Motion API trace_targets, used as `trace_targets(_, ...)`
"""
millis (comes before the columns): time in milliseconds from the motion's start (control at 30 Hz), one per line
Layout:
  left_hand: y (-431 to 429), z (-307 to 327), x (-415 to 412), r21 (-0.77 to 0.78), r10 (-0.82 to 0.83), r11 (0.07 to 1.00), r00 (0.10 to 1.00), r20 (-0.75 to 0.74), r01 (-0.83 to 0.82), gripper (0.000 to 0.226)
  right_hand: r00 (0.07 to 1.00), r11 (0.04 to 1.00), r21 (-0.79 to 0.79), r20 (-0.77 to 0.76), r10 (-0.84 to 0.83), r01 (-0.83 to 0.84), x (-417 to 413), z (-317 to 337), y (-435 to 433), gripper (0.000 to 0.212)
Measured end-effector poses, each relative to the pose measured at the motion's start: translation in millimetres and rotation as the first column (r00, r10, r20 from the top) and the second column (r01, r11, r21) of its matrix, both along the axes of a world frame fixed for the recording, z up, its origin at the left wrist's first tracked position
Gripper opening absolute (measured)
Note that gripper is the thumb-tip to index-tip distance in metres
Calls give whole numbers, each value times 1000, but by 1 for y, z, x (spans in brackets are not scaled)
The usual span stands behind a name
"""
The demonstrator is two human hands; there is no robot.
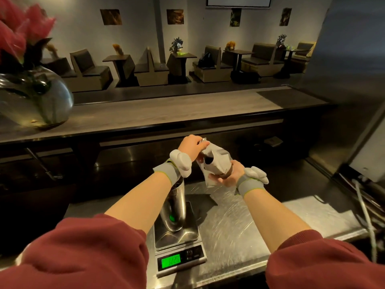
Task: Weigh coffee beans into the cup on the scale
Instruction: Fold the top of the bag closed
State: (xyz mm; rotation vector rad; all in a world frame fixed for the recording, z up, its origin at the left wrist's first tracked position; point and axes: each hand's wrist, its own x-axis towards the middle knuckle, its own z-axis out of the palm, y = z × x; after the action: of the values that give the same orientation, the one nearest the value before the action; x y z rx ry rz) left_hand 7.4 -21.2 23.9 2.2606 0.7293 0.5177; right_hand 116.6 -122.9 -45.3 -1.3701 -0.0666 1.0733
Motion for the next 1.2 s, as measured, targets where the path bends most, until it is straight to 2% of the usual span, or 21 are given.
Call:
trace_targets(33,-1,-3,5,6,3,1000,999,-35,-3,34,941,979,-187,308,142,-87,0,-5,-3,63)
trace_targets(67,-3,-8,13,5,5,1000,997,-71,-4,34,891,960,-268,412,188,-78,-2,-10,-6,71)
trace_targets(167,-7,-22,35,-5,13,1000,989,-146,-14,37,904,961,-268,390,174,-69,6,-23,-10,80)
trace_targets(233,-11,-29,45,-52,11,998,986,-169,-20,36,970,972,-218,204,133,-87,17,-22,-20,71)
trace_targets(267,-14,-32,49,-75,6,997,983,-186,-20,35,991,981,-143,-18,133,-134,23,-24,-22,64)
trace_targets(300,-17,-34,52,-93,-1,996,979,-205,-19,34,974,991,-75,-205,91,-108,30,-31,-24,60)
trace_targets(333,-20,-35,56,-103,-7,995,973,-229,-17,34,943,996,-67,-330,36,-62,35,-35,-27,57)
trace_targets(400,-25,-41,61,-110,-23,994,960,-278,-8,32,928,981,-161,-371,42,-108,44,-45,-31,58)
trace_targets(467,-31,-49,64,-146,-43,989,950,-310,-3,29,942,944,-264,-317,108,-197,50,-51,-37,60)
trace_targets(533,-36,-57,68,-180,-51,984,948,-314,-7,32,955,880,-379,-181,233,-286,55,-54,-41,55)
trace_targets(667,-37,-60,77,-166,-33,986,960,-277,-14,42,915,789,-527,54,401,-314,65,-52,-46,25)
trace_targets(700,-34,-60,77,-175,-28,984,968,-251,-17,41,900,780,-557,124,417,-285,67,-49,-47,25)
trace_targets(767,-29,-60,75,-219,-33,976,979,-199,-11,35,875,795,-573,263,407,-197,72,-41,-47,43)
trace_targets(833,-23,-60,71,-263,-51,965,985,-164,6,23,837,839,-533,407,367,-109,77,-30,-43,55)
trace_targets(900,-20,-62,65,-288,-40,958,992,-122,4,11,876,913,-405,424,231,-46,76,-17,-41,56)
trace_targets(967,-19,-66,61,-300,18,953,998,-64,-37,9,909,972,-214,381,171,-93,75,-7,-39,50)
trace_targets(1033,-20,-70,58,-306,84,948,996,-18,-85,16,895,970,-80,375,242,-228,71,-3,-40,39)
trace_targets(1100,-22,-72,57,-247,150,957,988,-18,-150,20,859,941,-71,391,332,-331,67,0,-39,50)
trace_targets(1200,-23,-74,59,-34,253,966,963,-90,-257,19,813,919,-147,430,393,-367,70,-2,-33,70)
